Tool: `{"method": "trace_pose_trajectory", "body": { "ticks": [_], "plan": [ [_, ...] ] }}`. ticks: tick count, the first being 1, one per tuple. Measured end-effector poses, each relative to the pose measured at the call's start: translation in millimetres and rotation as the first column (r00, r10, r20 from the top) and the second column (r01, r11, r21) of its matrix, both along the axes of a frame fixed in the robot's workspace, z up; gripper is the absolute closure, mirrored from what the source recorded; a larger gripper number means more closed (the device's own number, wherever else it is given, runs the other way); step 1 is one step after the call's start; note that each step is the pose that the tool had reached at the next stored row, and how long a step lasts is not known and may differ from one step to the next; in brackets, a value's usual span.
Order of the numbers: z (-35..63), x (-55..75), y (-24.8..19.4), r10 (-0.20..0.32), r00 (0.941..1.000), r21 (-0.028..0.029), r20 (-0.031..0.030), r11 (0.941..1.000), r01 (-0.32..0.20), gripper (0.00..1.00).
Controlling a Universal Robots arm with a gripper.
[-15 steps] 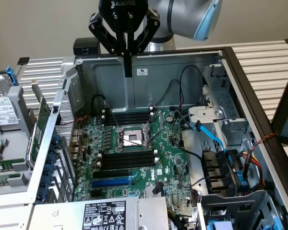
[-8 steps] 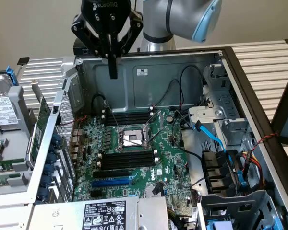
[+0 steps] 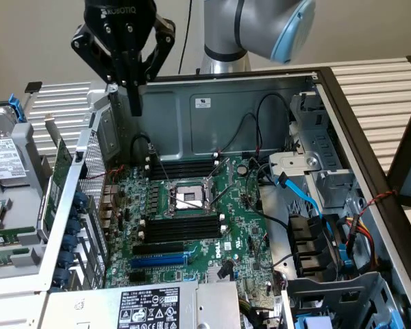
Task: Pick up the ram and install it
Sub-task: 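Reach for the ram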
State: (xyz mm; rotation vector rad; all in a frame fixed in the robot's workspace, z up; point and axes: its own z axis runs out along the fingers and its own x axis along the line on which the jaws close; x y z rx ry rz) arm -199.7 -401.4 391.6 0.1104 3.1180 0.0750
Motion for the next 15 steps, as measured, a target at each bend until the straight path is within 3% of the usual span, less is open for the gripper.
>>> {"method": "trace_pose_trajectory", "body": {
  "ticks": [9,15],
  "plan": [
    [-1.0,-36.4,-1.5,0.0,1.0,0.0,-0.0008,1.0,0.0,0.89],
    [-2.2,-54.2,-1.6,0.0,1.0,-0.0001,-0.0092,1.0,0.0,0.89]
  ]
}}
